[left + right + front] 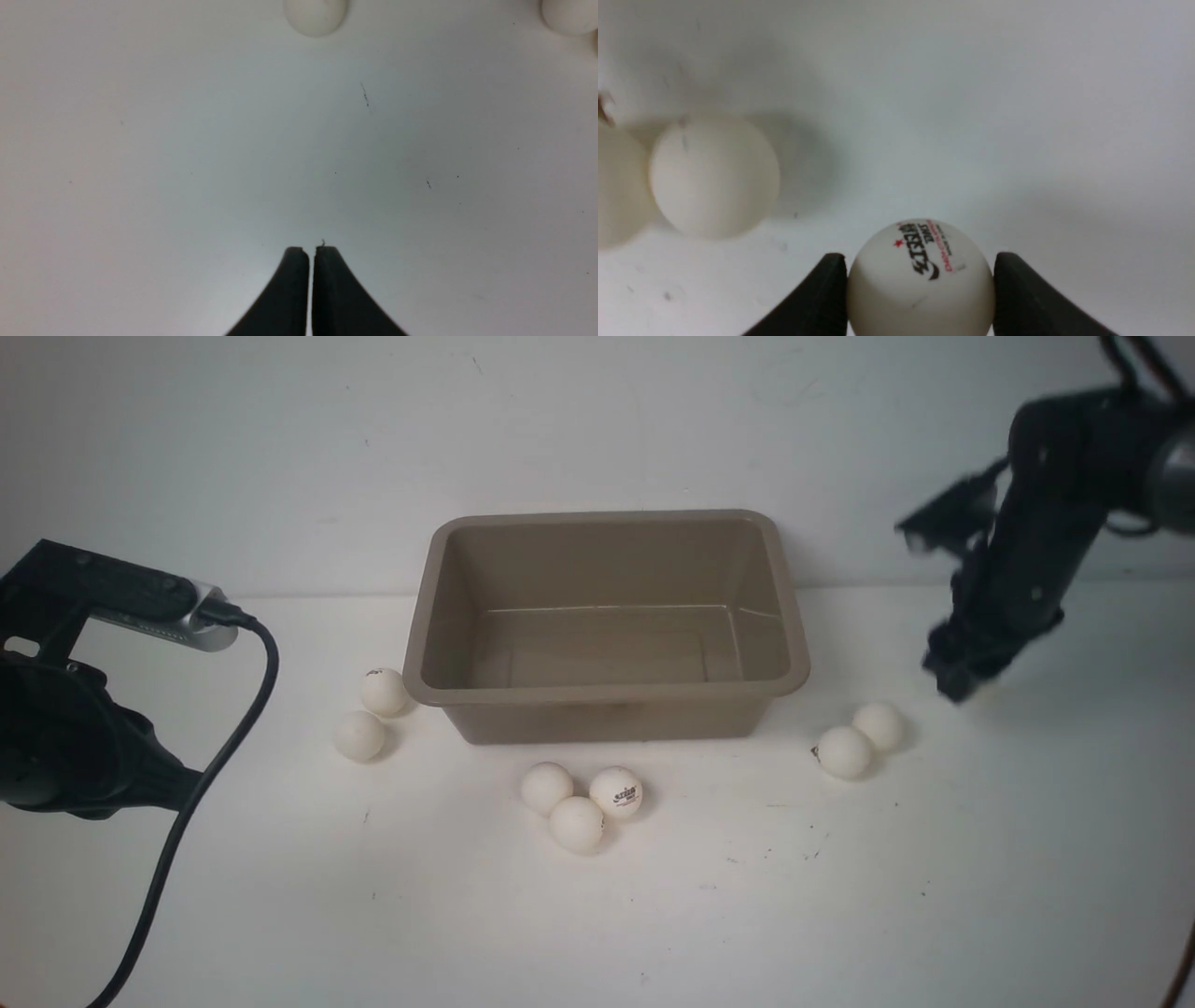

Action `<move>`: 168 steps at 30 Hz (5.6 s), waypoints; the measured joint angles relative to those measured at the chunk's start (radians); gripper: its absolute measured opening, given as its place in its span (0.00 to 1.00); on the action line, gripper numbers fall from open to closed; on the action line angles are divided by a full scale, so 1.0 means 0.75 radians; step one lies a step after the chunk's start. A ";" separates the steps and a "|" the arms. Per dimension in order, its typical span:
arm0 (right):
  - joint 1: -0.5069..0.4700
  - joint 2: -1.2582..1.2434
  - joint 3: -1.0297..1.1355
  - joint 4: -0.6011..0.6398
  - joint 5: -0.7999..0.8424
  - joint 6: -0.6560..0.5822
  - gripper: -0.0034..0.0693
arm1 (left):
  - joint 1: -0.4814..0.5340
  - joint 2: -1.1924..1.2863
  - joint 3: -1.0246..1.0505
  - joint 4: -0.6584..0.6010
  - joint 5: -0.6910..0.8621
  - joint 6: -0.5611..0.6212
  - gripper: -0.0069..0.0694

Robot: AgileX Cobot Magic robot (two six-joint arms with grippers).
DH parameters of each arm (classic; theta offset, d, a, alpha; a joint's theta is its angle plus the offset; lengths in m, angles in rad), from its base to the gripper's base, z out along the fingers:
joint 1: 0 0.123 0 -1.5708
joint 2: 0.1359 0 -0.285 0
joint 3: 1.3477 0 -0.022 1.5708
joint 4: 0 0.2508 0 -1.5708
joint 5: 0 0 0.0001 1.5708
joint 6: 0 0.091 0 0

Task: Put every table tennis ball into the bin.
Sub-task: Use the right arm to clamp the table tennis ball closest to it, then use the right arm to put the table tennis ball into the box, then use the right arm to clamp the table tennis ball closest to it, then use the right arm to put the table tennis ball into the box

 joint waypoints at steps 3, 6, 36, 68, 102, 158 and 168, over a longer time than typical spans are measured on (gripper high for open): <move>0.038 -0.004 -0.229 0.202 0.018 0.003 0.54 | 0.000 0.000 0.000 0.000 0.000 0.000 0.09; 0.130 0.000 -0.333 0.279 0.020 0.003 0.54 | 0.000 0.000 0.000 -0.001 0.000 0.000 0.09; 0.423 0.099 -0.353 0.087 0.019 0.074 0.85 | 0.000 0.000 0.000 -0.001 0.007 0.000 0.09; 0.136 -0.378 0.494 0.288 -0.144 0.017 0.85 | 0.000 0.000 -0.001 -0.006 0.028 0.000 0.09; 0.251 -0.134 0.494 0.108 -0.301 0.083 0.77 | 0.000 0.000 -0.001 -0.009 0.029 0.000 0.09; 0.251 -0.199 0.265 0.259 0.008 0.091 0.55 | 0.000 0.000 -0.001 -0.009 0.029 0.000 0.09; 0.357 -0.180 -0.005 0.261 -0.213 0.093 0.55 | 0.000 0.000 -0.001 -0.009 0.029 0.000 0.09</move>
